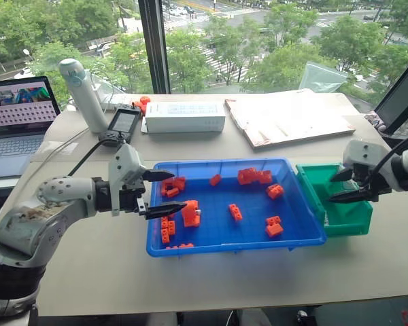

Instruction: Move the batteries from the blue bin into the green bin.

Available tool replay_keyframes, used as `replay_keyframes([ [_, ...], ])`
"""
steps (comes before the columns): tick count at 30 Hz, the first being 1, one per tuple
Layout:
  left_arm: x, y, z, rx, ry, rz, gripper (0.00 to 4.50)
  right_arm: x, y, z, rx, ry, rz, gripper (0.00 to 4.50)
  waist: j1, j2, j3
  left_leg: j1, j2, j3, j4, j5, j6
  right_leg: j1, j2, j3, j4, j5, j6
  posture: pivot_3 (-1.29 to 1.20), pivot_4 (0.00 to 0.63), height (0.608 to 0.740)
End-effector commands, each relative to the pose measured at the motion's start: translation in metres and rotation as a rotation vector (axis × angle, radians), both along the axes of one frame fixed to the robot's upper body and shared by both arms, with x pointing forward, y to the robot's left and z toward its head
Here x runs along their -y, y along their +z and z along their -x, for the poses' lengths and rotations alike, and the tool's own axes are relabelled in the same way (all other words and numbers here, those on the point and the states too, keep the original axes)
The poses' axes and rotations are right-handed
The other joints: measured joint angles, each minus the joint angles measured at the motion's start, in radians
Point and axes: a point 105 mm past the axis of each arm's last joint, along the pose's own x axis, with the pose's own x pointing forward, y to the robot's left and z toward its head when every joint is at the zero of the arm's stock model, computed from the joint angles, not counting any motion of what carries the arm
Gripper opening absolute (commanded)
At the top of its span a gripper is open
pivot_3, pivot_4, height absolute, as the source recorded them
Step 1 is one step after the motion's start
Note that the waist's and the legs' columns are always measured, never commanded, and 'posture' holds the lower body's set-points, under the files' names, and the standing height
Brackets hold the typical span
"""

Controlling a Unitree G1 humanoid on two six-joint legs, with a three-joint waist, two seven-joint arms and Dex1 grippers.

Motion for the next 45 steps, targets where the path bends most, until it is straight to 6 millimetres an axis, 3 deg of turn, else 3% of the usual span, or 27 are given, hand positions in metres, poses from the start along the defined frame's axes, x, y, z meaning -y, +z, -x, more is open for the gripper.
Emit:
replay_keyframes([
  [1, -0.002, 0.007, 0.007, 0.041, 0.009, -0.015, 4.5, -0.045, 0.032, 0.011, 0.022, 0.172, -0.09, 4.24, -0.002, 0.0, 0.0, 0.0, 0.0, 0.0, 0.0, 0.0, 0.0, 0.0, 0.0, 0.0, 0.0, 0.0, 0.0, 0.0, 0.15, 0.74],
  [5, -0.004, 0.005, 0.012, 0.031, 0.023, -0.025, 4.5, -0.088, 0.025, 0.031, -0.107, 0.348, -0.171, 4.24, 0.0, 0.0, 0.0, 0.0, 0.0, -0.001, -0.001, 0.0, 0.002, 0.001, 0.0, -0.001, 0.0, 0.0, 0.0, 0.0, 0.15, 0.74],
  [8, -0.004, 0.003, 0.017, 0.017, 0.032, -0.033, 4.5, -0.128, -0.006, 0.046, -0.236, 0.515, -0.151, 4.24, 0.006, 0.0, 0.0, 0.0, 0.0, -0.001, 0.0, -0.001, 0.001, 0.0, 0.0, -0.001, 0.0, 0.0, 0.0, 0.0, 0.15, 0.74],
  [12, -0.006, 0.001, 0.024, -0.001, 0.051, -0.038, 4.5, -0.147, -0.037, 0.052, -0.315, 0.62, -0.098, 4.24, 0.01, 0.0, 0.0, 0.0, 0.0, -0.002, 0.001, -0.001, 0.001, -0.003, 0.0, -0.001, 0.0, 0.0, 0.0, 0.0, 0.15, 0.74],
  [18, -0.012, -0.007, 0.03, -0.021, 0.106, -0.072, 4.5, -0.16, -0.066, 0.049, -0.366, 0.692, -0.082, 4.24, 0.015, 0.0, 0.0, 0.0, 0.0, -0.002, 0.002, -0.001, 0.001, -0.003, 0.0, -0.001, 0.0, 0.0, 0.001, 0.0, 0.15, 0.74],
  [36, -0.021, -0.005, 0.035, 0.0, 0.182, -0.088, 4.5, -0.182, -0.109, 0.026, -0.386, 0.936, 0.067, 4.24, 0.01, -0.001, 0.0, 0.0, 0.0, -0.001, 0.002, -0.001, 0.0, -0.003, 0.001, -0.001, 0.0, 0.0, 0.001, 0.0, 0.15, 0.74],
  [40, -0.023, -0.004, 0.036, 0.004, 0.201, -0.09, 4.5, -0.186, -0.121, 0.021, -0.397, 0.932, 0.066, 4.24, 0.008, -0.001, 0.0, 0.0, 0.0, -0.002, 0.001, -0.001, 0.0, -0.003, 0.001, -0.002, 0.0, 0.0, 0.001, 0.0, 0.15, 0.74],
  [45, -0.026, -0.004, 0.036, 0.016, 0.218, -0.105, 4.5, -0.185, -0.123, -0.002, -0.316, 0.848, 0.088, 4.24, 0.006, -0.001, -0.001, 0.001, 0.0, -0.002, 0.001, -0.001, 0.0, -0.002, 0.001, -0.002, 0.0, 0.0, 0.001, 0.0, 0.15, 0.74],
])
